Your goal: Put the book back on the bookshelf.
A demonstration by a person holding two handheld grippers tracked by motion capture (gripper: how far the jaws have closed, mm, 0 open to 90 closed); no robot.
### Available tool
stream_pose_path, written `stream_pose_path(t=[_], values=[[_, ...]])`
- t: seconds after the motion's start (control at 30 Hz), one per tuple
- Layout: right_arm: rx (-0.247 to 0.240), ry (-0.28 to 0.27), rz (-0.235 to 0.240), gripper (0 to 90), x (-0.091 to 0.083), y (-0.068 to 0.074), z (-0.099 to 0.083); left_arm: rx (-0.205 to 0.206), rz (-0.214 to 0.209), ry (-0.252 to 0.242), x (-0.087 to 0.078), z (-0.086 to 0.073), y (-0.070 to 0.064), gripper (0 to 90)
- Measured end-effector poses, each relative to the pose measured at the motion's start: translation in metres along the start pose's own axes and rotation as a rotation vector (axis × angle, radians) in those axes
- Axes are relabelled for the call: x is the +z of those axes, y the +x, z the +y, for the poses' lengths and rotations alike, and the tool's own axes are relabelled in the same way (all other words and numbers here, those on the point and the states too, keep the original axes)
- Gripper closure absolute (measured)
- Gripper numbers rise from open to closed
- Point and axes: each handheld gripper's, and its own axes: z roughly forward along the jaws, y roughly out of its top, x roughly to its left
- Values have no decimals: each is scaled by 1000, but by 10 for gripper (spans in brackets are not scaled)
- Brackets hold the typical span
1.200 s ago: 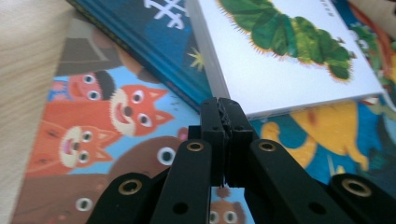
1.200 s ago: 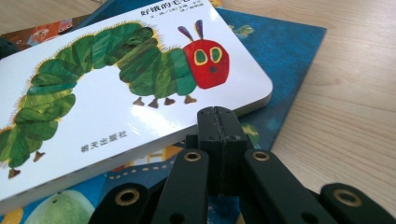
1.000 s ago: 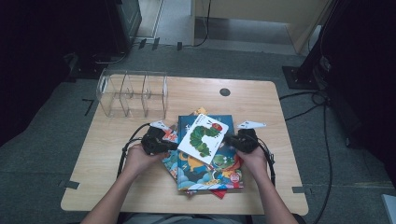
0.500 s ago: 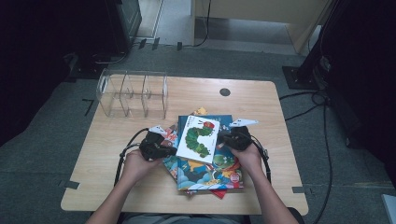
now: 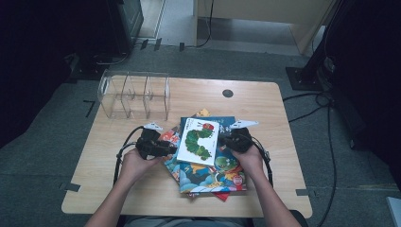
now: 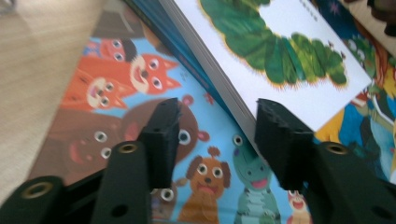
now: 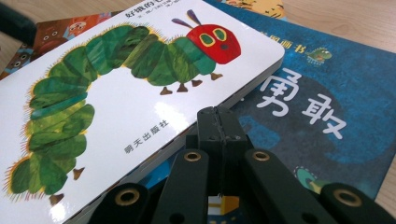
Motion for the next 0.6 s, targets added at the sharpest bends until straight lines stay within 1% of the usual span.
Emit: stream_pose_path(t=[0.03, 0.1, 0.17, 0.2, 0.27, 0.33, 0.37, 0.47, 0.53, 0.57, 0.6], values=[[-2, 3, 1, 900, -1, 1, -1, -7, 0, -4, 0, 1, 1, 439], [-6, 6, 2, 900, -2, 3, -2, -18, 1, 6, 2, 4, 3, 376], [-14, 18, 5, 900, -3, 6, -2, -25, -11, 3, 5, 6, 3, 354], [-22, 18, 3, 900, -3, 8, -3, -25, -11, -1, 6, 7, 3, 332], [-31, 13, -5, 900, -4, 10, -4, -14, -7, -7, 8, 9, 1, 317], [-32, 4, -9, 900, -4, 11, -5, -26, -9, -3, 12, 11, 0, 303], [-31, -3, -7, 900, -4, 10, -7, -31, -18, 11, 14, 12, 0, 280], [-41, -10, -11, 900, -4, 11, -8, -38, -10, 36, 19, 13, -1, 275], [-58, -8, -17, 900, -4, 13, -8, -25, -1, 55, 22, 14, -2, 262], [-58, -7, -21, 900, -4, 14, -8, -19, 7, 61, 24, 15, -3, 262], [-66, -7, -24, 900, -4, 14, -8, -13, 3, 66, 25, 16, -3, 261]])
